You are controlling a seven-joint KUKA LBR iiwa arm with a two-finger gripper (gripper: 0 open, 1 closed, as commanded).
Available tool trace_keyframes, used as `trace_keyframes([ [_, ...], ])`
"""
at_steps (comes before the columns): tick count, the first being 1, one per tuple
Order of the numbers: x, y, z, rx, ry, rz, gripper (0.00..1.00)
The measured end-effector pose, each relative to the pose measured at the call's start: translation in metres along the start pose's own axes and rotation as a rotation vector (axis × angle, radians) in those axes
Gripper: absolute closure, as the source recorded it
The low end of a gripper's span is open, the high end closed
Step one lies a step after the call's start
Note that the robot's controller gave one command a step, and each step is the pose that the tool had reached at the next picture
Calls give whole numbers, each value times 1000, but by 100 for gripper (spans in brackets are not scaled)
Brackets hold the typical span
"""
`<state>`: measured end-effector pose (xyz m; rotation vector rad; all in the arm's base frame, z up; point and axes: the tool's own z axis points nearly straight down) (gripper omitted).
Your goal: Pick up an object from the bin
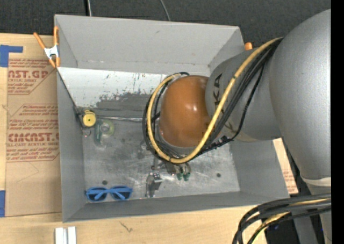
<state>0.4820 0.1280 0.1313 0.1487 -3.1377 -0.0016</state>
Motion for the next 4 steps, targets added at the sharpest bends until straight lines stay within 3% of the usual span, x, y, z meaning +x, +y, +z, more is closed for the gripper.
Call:
trace_keyframes([
  [1,-6,22,59,0,-15,-81,0],
  [2,-11,97,51,-4,-4,-71,0],
  [3,-11,92,52,1,1,-65,100],
  [4,-11,80,-88,-2,-9,-35,100],
])
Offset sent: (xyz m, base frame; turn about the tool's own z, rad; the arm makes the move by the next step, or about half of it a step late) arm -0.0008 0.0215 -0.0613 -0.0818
